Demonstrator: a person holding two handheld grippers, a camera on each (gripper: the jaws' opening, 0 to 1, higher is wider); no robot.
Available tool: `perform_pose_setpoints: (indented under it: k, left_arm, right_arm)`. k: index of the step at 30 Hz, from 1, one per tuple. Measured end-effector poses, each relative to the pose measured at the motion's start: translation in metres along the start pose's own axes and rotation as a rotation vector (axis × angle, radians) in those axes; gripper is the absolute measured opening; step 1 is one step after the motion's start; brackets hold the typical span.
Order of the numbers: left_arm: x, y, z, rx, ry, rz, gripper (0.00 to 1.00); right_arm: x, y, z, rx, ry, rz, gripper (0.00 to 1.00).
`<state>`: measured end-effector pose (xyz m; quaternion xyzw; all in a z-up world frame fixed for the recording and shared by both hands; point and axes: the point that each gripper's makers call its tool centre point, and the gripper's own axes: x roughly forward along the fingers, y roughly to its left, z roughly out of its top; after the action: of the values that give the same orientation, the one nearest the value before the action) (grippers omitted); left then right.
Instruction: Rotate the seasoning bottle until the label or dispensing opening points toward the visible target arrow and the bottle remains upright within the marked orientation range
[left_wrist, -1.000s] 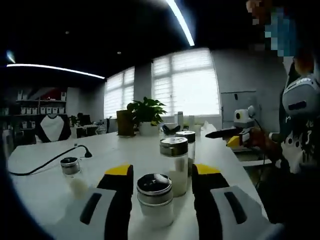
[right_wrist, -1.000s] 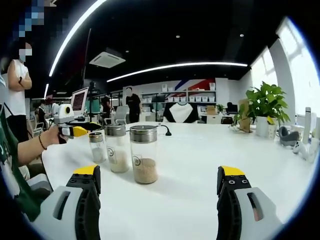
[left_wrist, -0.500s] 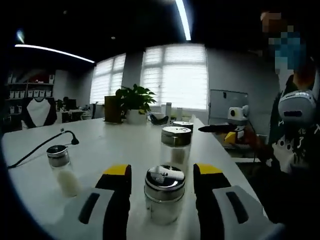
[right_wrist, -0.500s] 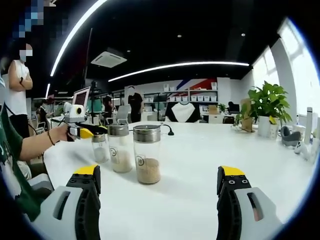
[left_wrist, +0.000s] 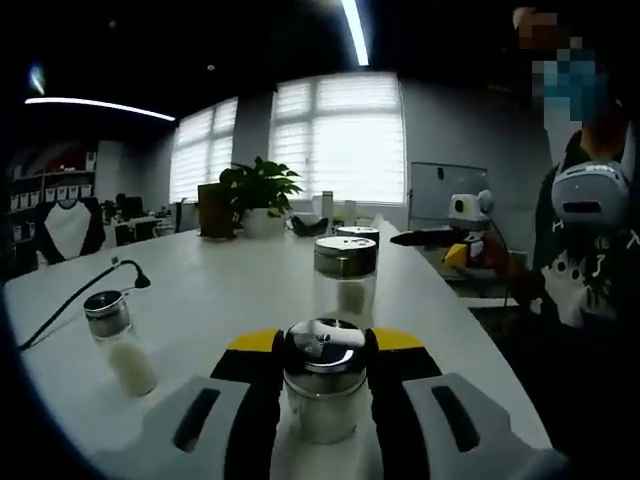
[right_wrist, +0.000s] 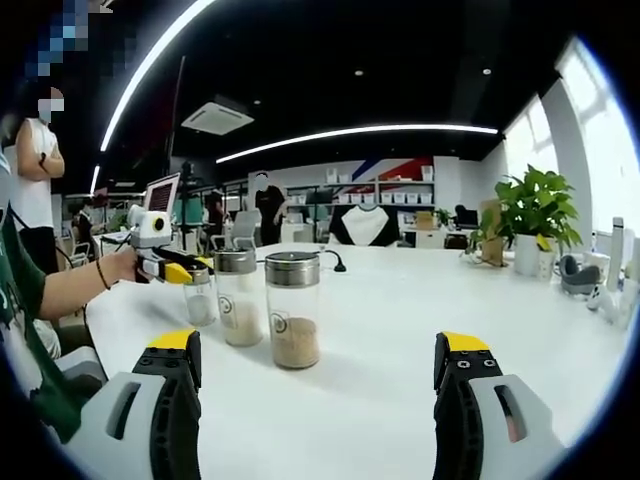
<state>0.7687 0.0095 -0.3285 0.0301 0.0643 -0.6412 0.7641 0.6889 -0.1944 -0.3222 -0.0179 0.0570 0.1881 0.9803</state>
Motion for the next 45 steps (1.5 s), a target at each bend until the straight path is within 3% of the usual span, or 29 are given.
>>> perform_pose_setpoints:
  k: [19, 42, 45]
  left_arm:
    - [-0.002, 0.003, -0.001, -0.03, -0.031, 0.021, 0.34]
    - [-0.012, 0.029, -0.002, -0.038, -0.013, 0.19, 0.34]
    - [-0.009, 0.024, -0.001, -0.035, -0.005, 0.214, 0.34]
  right_arm:
    - [0.006, 0.009, -0.004, 0.002, 0.016, 0.029, 0.99]
    - [0.007, 0.009, -0.004, 0.005, 0.014, 0.033, 0.99]
    - [0.006, 0.008, -0.003, 0.006, 0.007, 0.03, 0.99]
